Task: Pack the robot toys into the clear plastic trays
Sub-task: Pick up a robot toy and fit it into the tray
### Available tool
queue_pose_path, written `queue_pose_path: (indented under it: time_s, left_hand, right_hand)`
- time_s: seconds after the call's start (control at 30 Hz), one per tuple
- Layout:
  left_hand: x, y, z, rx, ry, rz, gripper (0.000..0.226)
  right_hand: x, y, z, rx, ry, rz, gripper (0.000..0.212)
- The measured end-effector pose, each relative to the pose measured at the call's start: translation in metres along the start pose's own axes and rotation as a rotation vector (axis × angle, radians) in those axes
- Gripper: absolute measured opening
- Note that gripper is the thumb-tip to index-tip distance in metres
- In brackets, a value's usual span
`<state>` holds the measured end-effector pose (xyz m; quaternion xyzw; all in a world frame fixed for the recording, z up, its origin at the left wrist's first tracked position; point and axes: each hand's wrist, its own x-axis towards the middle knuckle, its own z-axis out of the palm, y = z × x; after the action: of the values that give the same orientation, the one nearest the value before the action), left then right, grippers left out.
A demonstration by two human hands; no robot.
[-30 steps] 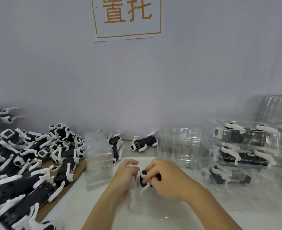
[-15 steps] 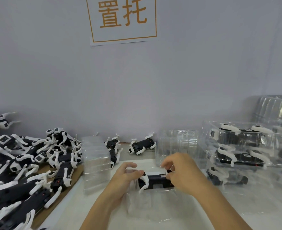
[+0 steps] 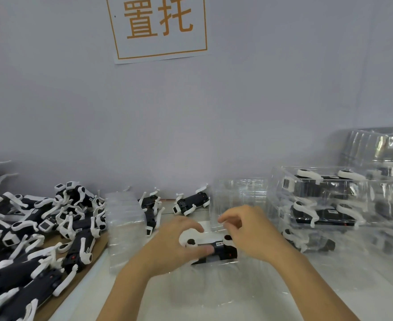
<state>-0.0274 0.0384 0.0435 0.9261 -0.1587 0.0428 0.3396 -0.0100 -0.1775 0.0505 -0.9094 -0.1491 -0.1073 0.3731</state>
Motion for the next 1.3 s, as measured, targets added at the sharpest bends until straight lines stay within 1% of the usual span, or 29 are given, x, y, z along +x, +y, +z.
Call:
queue_pose_path:
  time_s: [0.07, 0.1, 0.17, 0.2, 0.3, 0.47, 0.57, 0.63, 0.7, 0.77, 0.83, 0.93, 1.0, 1.1, 1.2, 1.3]
  left_hand:
    - [-0.001, 0.007, -0.002, 0.134, -0.216, -0.119, 0.073]
    - [-0.001, 0.009, -0.002, 0.209, -0.273, -0.173, 0.087]
    - [-0.002, 0.011, -0.003, 0.296, -0.290, -0.249, 0.107]
    - [-0.002, 0.012, -0.003, 0.310, -0.280, -0.268, 0.114]
    - [0.001, 0.012, -0.001, 0.269, -0.232, -0.252, 0.122]
    - [0.006, 0.019, 0.025, -0.040, -0.131, -0.117, 0.111]
    - [0.008, 0.023, 0.038, -0.179, -0.062, -0.011, 0.089]
    - [0.007, 0.027, 0.044, -0.291, -0.035, 0.011, 0.081]
    - [0.006, 0.025, 0.050, -0.468, -0.048, -0.005, 0.082]
    - [0.005, 0.020, 0.055, -0.663, -0.059, -0.014, 0.081]
    - [0.003, 0.015, 0.059, -0.795, -0.065, -0.031, 0.081]
    - [0.000, 0.007, 0.059, -0.919, -0.132, -0.089, 0.096]
    - [0.000, 0.002, 0.054, -0.923, -0.159, -0.103, 0.096]
    - [-0.002, 0.003, 0.046, -0.855, -0.183, -0.096, 0.090]
    - [-0.005, 0.008, 0.042, -0.720, -0.167, -0.109, 0.075]
    - [-0.002, 0.009, 0.040, -0.572, -0.081, -0.108, 0.054]
  right_hand:
    - [0.000, -0.006, 0.000, -0.003, 0.018, -0.044, 0.025]
    - [0.000, -0.009, 0.000, -0.002, 0.021, -0.065, 0.025]
    - [0.000, -0.012, 0.001, -0.002, 0.018, -0.088, 0.024]
    - [0.000, -0.013, 0.002, 0.000, 0.020, -0.092, 0.024]
    - [-0.001, -0.012, 0.003, 0.003, 0.011, -0.092, 0.025]
    - [-0.001, -0.012, 0.008, 0.015, 0.017, -0.097, 0.024]
    - [-0.003, -0.015, 0.013, 0.012, -0.002, -0.141, 0.024]
    - [-0.003, -0.017, 0.016, 0.012, -0.020, -0.164, 0.025]
    - [-0.003, -0.018, 0.018, 0.008, -0.068, -0.164, 0.027]
    - [-0.003, -0.017, 0.017, -0.008, -0.162, -0.142, 0.029]
    - [-0.005, -0.013, 0.015, -0.060, -0.250, -0.109, 0.032]
    - [-0.007, -0.009, 0.012, -0.154, -0.276, -0.037, 0.035]
    - [-0.006, -0.009, 0.009, -0.169, -0.267, 0.006, 0.037]
    - [-0.005, -0.009, 0.006, -0.207, -0.269, 0.048, 0.042]
    - [-0.005, -0.006, -0.001, -0.200, -0.277, 0.129, 0.043]
    - [-0.005, 0.001, -0.014, -0.185, -0.296, 0.196, 0.042]
